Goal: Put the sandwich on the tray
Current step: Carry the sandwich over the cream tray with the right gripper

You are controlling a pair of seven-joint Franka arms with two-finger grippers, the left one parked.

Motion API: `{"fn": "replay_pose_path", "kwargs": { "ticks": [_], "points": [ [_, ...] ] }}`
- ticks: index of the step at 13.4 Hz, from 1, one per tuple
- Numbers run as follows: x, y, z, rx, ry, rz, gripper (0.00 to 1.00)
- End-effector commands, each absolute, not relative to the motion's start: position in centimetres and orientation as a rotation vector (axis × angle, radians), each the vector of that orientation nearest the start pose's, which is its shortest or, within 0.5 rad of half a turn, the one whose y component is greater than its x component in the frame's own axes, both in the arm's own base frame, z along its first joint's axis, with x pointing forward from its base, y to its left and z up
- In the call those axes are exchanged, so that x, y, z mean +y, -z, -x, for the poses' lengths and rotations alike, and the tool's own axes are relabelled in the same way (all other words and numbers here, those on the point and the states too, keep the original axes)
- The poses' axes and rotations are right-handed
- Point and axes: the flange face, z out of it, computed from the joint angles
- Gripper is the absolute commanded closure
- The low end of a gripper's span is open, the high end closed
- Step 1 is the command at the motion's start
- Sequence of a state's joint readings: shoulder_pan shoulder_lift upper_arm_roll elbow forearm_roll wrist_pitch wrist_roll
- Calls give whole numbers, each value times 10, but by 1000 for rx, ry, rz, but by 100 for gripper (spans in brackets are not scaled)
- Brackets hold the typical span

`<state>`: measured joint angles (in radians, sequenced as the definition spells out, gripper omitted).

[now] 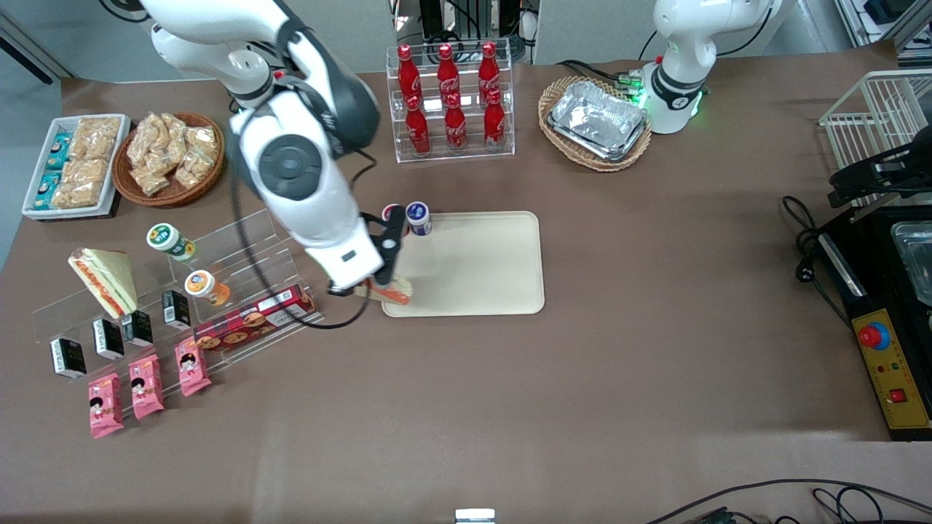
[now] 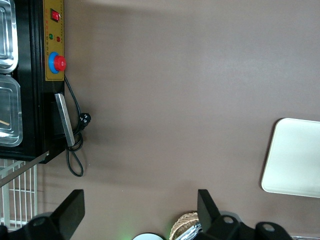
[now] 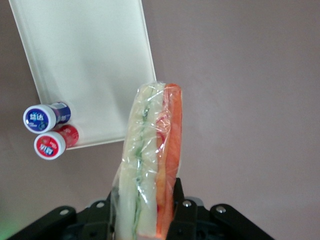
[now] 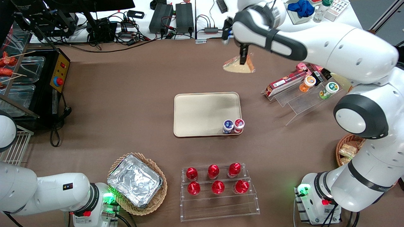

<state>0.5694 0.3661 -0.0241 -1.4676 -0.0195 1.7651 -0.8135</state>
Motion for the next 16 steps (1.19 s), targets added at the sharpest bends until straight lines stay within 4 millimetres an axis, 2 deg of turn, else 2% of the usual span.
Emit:
{"fn": "replay_pose_path", "kwargs": {
  "ticks": [1,2,4,5,10,14,16],
  "points": [
    [370,-422,-564,-2084,-83,2397,58],
    [386,-413,-559,-2107,-63,2378,58],
    [402,-385,-560,-2124,-35,2358,58],
    [417,-371,-555,-2149,-24,2335,58],
    [452,-306,-545,-2208,11,2287,58],
    [479,-277,-526,-2269,9,2234,55],
    [485,-265,-519,-2282,3,2221,53]
  ]
}}
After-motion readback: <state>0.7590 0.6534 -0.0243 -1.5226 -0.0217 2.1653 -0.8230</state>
